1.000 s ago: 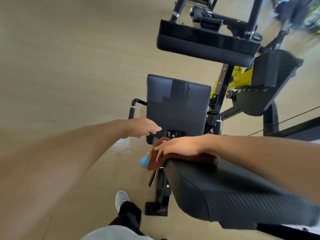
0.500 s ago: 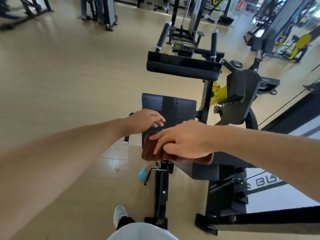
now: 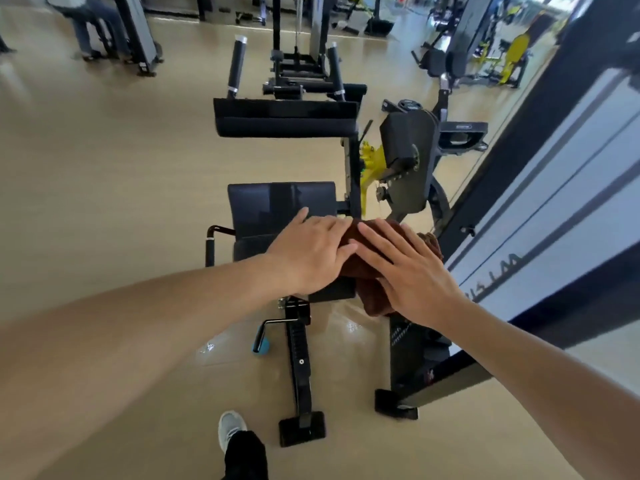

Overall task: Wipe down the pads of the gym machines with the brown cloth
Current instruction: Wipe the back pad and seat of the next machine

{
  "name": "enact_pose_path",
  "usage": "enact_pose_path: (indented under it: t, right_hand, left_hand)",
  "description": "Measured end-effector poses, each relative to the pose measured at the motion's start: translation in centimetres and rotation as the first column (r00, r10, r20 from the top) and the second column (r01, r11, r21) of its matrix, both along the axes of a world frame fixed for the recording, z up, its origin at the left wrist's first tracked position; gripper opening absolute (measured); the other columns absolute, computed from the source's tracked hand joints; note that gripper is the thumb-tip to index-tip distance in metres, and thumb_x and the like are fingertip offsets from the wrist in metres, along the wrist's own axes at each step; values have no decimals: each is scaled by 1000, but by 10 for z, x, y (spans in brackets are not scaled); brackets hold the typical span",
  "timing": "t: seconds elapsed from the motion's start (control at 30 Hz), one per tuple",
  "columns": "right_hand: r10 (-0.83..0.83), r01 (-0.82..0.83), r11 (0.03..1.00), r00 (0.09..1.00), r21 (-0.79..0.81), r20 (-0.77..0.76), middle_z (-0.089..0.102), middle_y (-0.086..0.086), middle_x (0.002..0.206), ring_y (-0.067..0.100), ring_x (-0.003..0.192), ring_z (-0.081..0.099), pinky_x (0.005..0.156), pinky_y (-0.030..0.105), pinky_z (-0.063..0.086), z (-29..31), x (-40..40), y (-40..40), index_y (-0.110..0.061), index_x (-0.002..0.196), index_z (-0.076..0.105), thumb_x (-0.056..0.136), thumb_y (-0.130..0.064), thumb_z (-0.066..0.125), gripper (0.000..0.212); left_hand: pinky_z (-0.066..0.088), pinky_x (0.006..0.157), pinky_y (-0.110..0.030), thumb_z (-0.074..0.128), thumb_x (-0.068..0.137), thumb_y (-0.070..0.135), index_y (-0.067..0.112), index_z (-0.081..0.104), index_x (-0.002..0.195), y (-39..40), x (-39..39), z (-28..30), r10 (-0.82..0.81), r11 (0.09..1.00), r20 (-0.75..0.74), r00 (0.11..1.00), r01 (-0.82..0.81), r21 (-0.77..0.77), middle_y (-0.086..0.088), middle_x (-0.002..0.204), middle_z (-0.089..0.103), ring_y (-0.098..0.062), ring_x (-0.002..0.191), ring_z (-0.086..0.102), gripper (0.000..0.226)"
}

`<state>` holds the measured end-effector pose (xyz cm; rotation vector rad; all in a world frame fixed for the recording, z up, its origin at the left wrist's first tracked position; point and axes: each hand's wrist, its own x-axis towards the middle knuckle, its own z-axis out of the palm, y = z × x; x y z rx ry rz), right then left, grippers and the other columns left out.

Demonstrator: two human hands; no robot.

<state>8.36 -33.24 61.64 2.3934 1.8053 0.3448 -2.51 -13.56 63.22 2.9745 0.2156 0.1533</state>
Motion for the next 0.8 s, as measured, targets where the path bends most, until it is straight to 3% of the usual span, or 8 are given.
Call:
enact_pose_path:
  t: [0.1, 0.23, 0.43, 0.53, 0.67, 0.8]
  right_hand:
    - [-116, 129, 986, 985, 101, -126, 10, -4, 169, 19, 157, 4, 127, 45, 16, -11, 20, -31, -28, 161, 15, 100, -23, 48, 70]
    - [-212, 314, 923, 897, 222, -389, 7, -15, 168, 14, 156, 12, 119, 44, 34, -20, 20, -40, -33, 161, 14, 100, -18, 51, 73]
    - [-53, 199, 918, 918, 343, -393, 22, -14, 163, 13, 155, 6, 127, 36, 14, -10, 3, -4, -23, 158, 30, 103, -16, 50, 59]
    - [-19, 115, 968, 919, 224, -393, 31, -7, 163, 5, 151, 10, 124, 30, 10, 19, -14, 30, -29, 156, 34, 104, -21, 48, 54]
    - [-37, 29, 999, 899, -26, -435, 41, -4, 159, 23, 142, 44, 116, 43, 37, 51, -37, 91, -41, 155, 29, 105, -36, 44, 53]
    - [-86, -83, 967, 780, -239, -620, 55, -5, 146, 22, 130, 53, 104, 30, 35, 68, -48, 161, -36, 148, 46, 107, -42, 38, 42]
  left_hand:
    - [29, 117, -49, 17, 103, 52, 16, 27, 154, -30, 40, 6, -70, 997, -69, 995, 72, 27, -8, 151, 46, -28, 135, 48, 63]
    - [44, 104, -46, 18, 104, 51, 23, 30, 154, -35, 69, 13, -128, 989, -127, 984, 117, -92, -5, 150, 48, -31, 128, 53, 59]
    - [52, 91, -40, 28, 106, 42, 32, 50, 141, 5, 28, 11, -139, 972, 21, 990, 141, -186, 2, 117, 70, -21, 102, 66, 42]
    - [52, 87, -38, 31, 106, 39, 32, 58, 133, 37, -7, 14, -100, 955, 31, 995, 104, -279, 3, 108, 73, -17, 94, 66, 39]
    - [44, 85, -30, 32, 107, 33, 22, 67, 112, 86, -52, 8, 31, 901, -18, 999, -36, -431, 1, 100, 70, -14, 90, 61, 37]
    - [37, 72, -30, 38, 106, 27, 19, 65, 87, 131, -78, -14, 182, 846, -47, 982, -180, -502, 3, 73, 61, -3, 67, 52, 34]
